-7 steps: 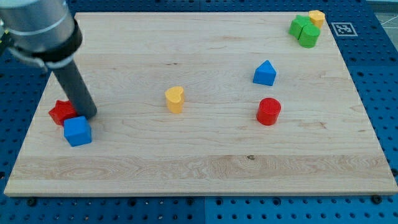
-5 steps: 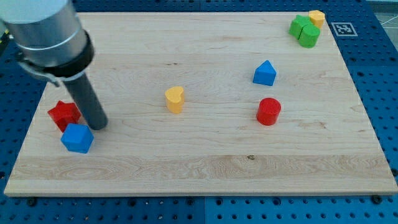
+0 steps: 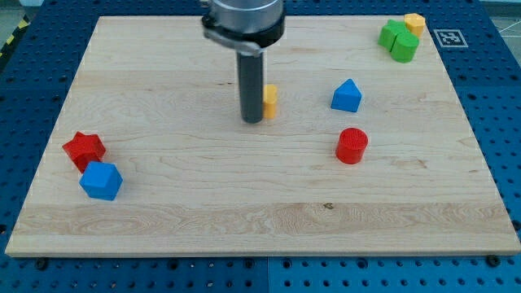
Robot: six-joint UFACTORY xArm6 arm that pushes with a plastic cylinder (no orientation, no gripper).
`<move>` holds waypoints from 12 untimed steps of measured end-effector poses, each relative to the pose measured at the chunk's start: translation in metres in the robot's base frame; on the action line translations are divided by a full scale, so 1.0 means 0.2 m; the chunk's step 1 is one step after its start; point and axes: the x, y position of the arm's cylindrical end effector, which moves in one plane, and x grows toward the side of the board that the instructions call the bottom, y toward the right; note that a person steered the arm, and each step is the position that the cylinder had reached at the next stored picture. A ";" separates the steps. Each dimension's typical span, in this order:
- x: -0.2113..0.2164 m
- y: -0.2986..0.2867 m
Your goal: Slide the yellow heart to left side of the green star
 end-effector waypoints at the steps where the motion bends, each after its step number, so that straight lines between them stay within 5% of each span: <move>1: -0.12 0.15; 4: -0.39 0.53; 7: -0.21 0.22; 8: -0.29 0.18; 12: -0.38 0.43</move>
